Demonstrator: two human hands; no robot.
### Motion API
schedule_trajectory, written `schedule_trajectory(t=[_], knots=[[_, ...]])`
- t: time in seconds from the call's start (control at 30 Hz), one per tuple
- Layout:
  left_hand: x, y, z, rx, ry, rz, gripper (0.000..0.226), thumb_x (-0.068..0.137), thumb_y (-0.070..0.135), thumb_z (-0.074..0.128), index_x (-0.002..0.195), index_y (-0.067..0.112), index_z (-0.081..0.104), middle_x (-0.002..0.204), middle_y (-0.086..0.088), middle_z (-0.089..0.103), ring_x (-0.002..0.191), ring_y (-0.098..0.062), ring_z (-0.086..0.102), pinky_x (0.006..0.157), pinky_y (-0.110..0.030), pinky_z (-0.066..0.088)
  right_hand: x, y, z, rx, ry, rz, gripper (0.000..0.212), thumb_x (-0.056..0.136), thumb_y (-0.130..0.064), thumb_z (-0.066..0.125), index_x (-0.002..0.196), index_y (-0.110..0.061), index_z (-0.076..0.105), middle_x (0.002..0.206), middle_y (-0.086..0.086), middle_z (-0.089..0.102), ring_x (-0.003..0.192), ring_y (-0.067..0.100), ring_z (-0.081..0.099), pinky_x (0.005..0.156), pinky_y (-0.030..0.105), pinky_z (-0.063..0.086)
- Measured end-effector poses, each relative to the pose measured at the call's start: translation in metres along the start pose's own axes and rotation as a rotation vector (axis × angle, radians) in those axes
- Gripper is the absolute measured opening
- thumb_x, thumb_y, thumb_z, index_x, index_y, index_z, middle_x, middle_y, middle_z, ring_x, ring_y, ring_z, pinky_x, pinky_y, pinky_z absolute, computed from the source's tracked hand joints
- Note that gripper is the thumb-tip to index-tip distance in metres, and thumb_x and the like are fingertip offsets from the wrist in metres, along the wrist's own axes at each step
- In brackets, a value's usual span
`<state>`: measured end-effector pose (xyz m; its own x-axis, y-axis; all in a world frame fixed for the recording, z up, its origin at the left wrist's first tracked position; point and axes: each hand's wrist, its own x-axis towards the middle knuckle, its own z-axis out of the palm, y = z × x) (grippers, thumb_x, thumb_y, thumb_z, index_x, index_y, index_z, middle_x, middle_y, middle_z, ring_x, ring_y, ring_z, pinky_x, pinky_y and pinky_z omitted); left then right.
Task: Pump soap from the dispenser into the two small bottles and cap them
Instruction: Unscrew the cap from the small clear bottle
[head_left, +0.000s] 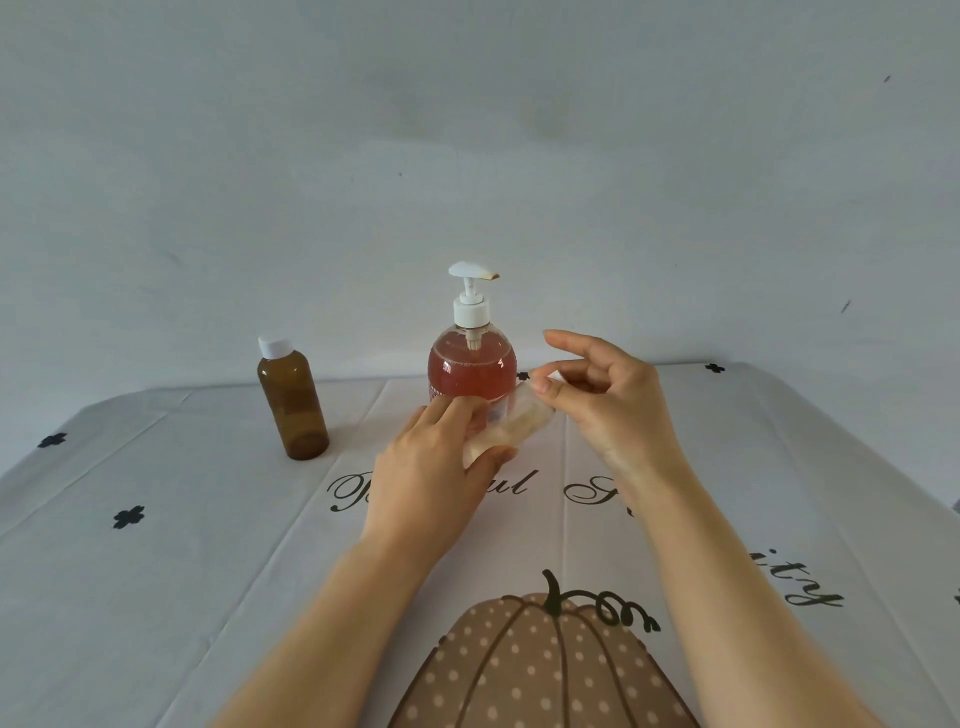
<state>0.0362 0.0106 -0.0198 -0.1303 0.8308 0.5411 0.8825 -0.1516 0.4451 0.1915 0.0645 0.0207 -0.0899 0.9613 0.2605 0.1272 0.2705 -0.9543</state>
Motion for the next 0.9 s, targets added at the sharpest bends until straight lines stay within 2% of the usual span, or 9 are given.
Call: schedule_trajectory(t=[0.13, 0.23, 0.33, 0.5, 0.57, 0.67, 0.73, 0.8, 0.9], knots=[[0.0003, -0.0003, 0.0001, -0.016, 0.01, 0.002, 0.031, 0.082, 0.043, 0.067, 0.108, 0.026, 0.059, 0.1, 0.018, 0.058, 0.091, -0.008, 0.054, 0.065, -0.026, 0.042, 0.0002, 0.0036, 0.0028, -0.112, 0.077, 0.001, 0.037, 0.078, -0.04, 0.081, 0.111, -0.026, 0.071, 0.081, -0.006, 0.064, 0.076, 0.006, 0.061, 0.074, 0.015, 0.044], [0.0002, -0.0005, 0.0006, -0.01, 0.002, 0.002, 0.032, 0.082, 0.042, 0.067, 0.109, 0.027, 0.059, 0.102, 0.018, 0.059, 0.093, -0.009, 0.055, 0.066, -0.027, 0.044, 0.001, 0.0037, -0.0001, -0.1, 0.082, 0.009, 0.032, 0.079, -0.031, 0.081, 0.11, -0.027, 0.072, 0.076, -0.004, 0.066, 0.072, 0.01, 0.063, 0.078, 0.024, 0.05], [0.0004, -0.0015, 0.0002, -0.02, -0.004, -0.013, 0.031, 0.083, 0.042, 0.067, 0.109, 0.027, 0.059, 0.103, 0.018, 0.059, 0.094, -0.008, 0.055, 0.069, -0.027, 0.044, 0.0003, -0.0002, -0.0024, -0.029, 0.016, 0.036, 0.037, 0.08, -0.017, 0.081, 0.113, -0.03, 0.071, 0.09, -0.001, 0.073, 0.087, 0.013, 0.069, 0.093, 0.03, 0.055], [0.0003, -0.0006, 0.0, -0.02, 0.014, 0.013, 0.032, 0.082, 0.041, 0.068, 0.108, 0.025, 0.059, 0.102, 0.017, 0.059, 0.091, -0.009, 0.056, 0.067, -0.029, 0.046, 0.0007, 0.0028, 0.0006, -0.123, 0.065, 0.02, 0.024, 0.08, -0.041, 0.079, 0.098, -0.026, 0.076, 0.081, -0.004, 0.071, 0.074, 0.009, 0.064, 0.083, 0.033, 0.056], [-0.0001, -0.0008, -0.0001, -0.013, 0.012, 0.018, 0.032, 0.081, 0.04, 0.069, 0.108, 0.025, 0.059, 0.102, 0.017, 0.059, 0.092, -0.01, 0.056, 0.067, -0.03, 0.047, 0.0015, 0.0027, -0.001, -0.126, 0.05, 0.016, 0.01, 0.082, -0.03, 0.079, 0.09, -0.026, 0.076, 0.076, -0.006, 0.07, 0.07, 0.007, 0.062, 0.082, 0.031, 0.055], [0.0004, -0.0017, 0.0001, -0.014, 0.005, 0.0, 0.032, 0.082, 0.04, 0.069, 0.108, 0.026, 0.059, 0.103, 0.018, 0.059, 0.093, -0.01, 0.056, 0.068, -0.029, 0.046, 0.0007, 0.0004, -0.0027, -0.055, -0.004, 0.034, 0.018, 0.081, -0.015, 0.079, 0.094, -0.028, 0.076, 0.085, -0.002, 0.072, 0.082, 0.009, 0.065, 0.096, 0.038, 0.055], [0.0007, -0.0015, -0.0002, -0.016, 0.007, -0.001, 0.032, 0.082, 0.042, 0.068, 0.109, 0.027, 0.059, 0.103, 0.019, 0.058, 0.093, -0.009, 0.055, 0.068, -0.029, 0.046, 0.0014, 0.0003, -0.0013, -0.078, 0.016, 0.029, 0.012, 0.082, -0.027, 0.079, 0.094, -0.026, 0.077, 0.083, -0.004, 0.072, 0.081, 0.01, 0.066, 0.094, 0.04, 0.056], [0.0007, -0.0011, 0.0, -0.015, 0.01, 0.009, 0.033, 0.082, 0.042, 0.068, 0.109, 0.026, 0.058, 0.103, 0.018, 0.059, 0.093, -0.01, 0.056, 0.068, -0.03, 0.047, 0.0013, 0.0018, -0.0008, -0.163, 0.045, 0.02, 0.023, 0.081, -0.043, 0.077, 0.091, -0.023, 0.078, 0.077, -0.005, 0.07, 0.075, 0.011, 0.065, 0.086, 0.04, 0.057], [0.0002, -0.0002, -0.0002, -0.011, 0.005, 0.011, 0.033, 0.082, 0.041, 0.069, 0.11, 0.026, 0.059, 0.104, 0.017, 0.06, 0.094, -0.01, 0.056, 0.068, -0.029, 0.047, 0.0004, 0.0019, -0.0026, -0.186, 0.04, 0.026, 0.015, 0.084, -0.037, 0.075, 0.088, -0.023, 0.078, 0.074, -0.008, 0.07, 0.073, 0.011, 0.064, 0.085, 0.04, 0.058]])
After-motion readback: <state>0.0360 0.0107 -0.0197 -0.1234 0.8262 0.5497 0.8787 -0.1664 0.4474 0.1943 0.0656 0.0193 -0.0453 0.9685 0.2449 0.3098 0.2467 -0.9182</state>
